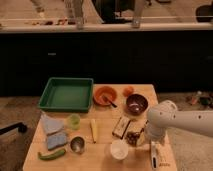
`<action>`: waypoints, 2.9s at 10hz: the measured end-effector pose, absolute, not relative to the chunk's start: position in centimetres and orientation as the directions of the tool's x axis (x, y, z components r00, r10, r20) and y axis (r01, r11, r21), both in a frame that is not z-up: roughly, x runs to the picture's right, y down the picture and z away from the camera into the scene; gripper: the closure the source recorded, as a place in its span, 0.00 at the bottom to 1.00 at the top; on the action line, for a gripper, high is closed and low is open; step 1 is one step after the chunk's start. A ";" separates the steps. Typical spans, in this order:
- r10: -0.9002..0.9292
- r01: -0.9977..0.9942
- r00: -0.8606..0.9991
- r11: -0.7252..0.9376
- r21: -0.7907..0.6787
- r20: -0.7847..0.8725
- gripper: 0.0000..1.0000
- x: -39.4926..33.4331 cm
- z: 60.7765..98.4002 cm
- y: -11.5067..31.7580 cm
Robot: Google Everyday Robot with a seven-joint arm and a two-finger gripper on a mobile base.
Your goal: Place brush in table surface
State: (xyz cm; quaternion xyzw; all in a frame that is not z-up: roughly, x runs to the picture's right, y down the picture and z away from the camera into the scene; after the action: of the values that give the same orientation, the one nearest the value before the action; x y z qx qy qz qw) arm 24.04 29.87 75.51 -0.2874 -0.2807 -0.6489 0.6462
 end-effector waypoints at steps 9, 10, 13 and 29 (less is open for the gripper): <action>-0.659 1.000 -0.010 -0.008 0.006 0.752 0.20 25.1 76.5 32.3; -0.656 1.000 -0.012 -0.015 0.003 0.754 0.20 25.1 76.7 32.5; -0.652 1.000 -0.017 -0.021 0.004 0.758 0.20 25.0 77.0 32.7; -0.692 0.999 -0.036 -0.014 0.037 0.721 1.00 25.1 76.1 31.8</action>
State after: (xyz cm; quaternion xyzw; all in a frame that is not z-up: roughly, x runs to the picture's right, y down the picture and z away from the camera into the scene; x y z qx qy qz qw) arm 25.10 31.85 76.12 -0.2674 -0.2873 -0.6601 0.6405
